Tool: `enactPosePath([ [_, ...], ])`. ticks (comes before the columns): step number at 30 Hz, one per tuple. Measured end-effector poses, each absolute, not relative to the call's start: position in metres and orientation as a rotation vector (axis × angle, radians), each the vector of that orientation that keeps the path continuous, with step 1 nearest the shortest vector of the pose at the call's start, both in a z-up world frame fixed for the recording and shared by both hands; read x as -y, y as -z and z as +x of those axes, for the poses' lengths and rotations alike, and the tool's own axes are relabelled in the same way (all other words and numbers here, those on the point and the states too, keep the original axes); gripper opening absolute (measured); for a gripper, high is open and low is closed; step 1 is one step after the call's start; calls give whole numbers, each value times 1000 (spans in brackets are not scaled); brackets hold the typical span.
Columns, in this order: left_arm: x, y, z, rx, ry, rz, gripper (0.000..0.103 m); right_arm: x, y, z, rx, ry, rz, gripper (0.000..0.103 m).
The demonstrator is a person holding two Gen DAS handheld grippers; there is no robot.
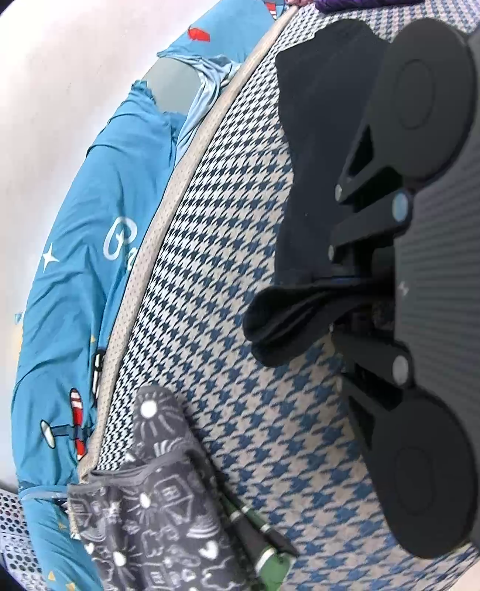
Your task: Fold clothes
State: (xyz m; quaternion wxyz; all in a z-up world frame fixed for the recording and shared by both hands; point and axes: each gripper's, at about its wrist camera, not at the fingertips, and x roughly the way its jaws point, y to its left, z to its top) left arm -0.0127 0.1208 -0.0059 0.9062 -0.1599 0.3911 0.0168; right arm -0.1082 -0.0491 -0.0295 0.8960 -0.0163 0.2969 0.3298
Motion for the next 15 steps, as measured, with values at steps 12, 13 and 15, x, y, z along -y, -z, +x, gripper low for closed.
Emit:
enactPosePath([
  [12, -162, 14, -5, -846, -177, -321, 11, 15, 41, -85, -638, -775, -28, 10],
  [13, -165, 15, -6, -849, -202, -317, 12, 13, 42, -84, -644, -781, -29, 11],
  [15, -170, 15, -7, -847, -248, -317, 17, 9, 43, -86, -658, -805, -31, 13],
])
